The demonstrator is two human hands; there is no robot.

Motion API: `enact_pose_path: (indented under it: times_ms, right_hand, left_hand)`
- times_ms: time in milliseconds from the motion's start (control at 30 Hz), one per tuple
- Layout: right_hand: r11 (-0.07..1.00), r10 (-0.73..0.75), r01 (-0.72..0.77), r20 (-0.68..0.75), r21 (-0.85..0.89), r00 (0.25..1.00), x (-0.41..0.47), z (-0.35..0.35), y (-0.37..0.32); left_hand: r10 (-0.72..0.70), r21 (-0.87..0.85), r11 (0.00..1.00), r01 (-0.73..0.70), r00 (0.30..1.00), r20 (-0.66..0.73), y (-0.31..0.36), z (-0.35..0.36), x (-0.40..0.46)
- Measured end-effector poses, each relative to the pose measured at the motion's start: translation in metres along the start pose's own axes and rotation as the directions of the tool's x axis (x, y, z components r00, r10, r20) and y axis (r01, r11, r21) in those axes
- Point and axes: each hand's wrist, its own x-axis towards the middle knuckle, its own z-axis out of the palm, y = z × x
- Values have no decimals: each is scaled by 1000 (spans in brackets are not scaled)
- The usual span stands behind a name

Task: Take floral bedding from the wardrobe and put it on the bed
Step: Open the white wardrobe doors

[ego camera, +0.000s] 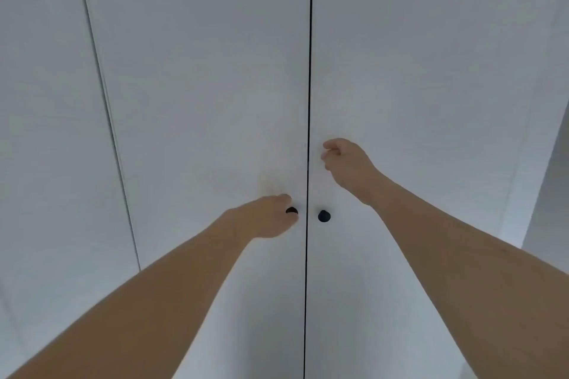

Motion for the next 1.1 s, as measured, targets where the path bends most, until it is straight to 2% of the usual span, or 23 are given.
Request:
enact_pose_path:
  times_ms: [67,200,333,400,533,667,833,933,1000,1100]
  right_hand:
    - [997,-22,28,-74,75,997,10,10,-2]
    - [975,-15,45,-137,219,991,25,26,1]
    - [960,-51,86,-134,265,990,30,35,8]
    - [941,-66,92,-92,325,994,27,38,6]
    - [951,-124,113,21,289,992,9,32,1]
    - [921,-274,219,135,321,952,-32,34,-17]
    - [838,-458,367,155,405,875,-80,48,-37]
    - [813,-530,439,174,382,830,-96,54,-53]
    - [783,-588,508,161,358,793,-105,61,-61]
    - [723,-686,651,128,232,716,-118,75,-73]
  left_hand:
    - [35,-72,997,-37,999,-38,-1,12,11]
    - [52,-130,988,-84,972,-230,-7,40,27]
    - [-18,-171,984,-53,920,-391,-6,56,27]
    - [-29,-118,993,-28,887,-460,1,60,22]
    - [-59,-3,997,74,769,-637,13,72,-5]
    - [-106,11,983,181,623,-775,17,84,-57]
    - [48,227,925,305,499,-865,11,89,-124]
    - [81,265,882,388,429,-900,11,90,-150]
    - [165,336,839,428,389,-906,8,92,-164]
    - [267,401,788,468,327,-906,-3,97,-189]
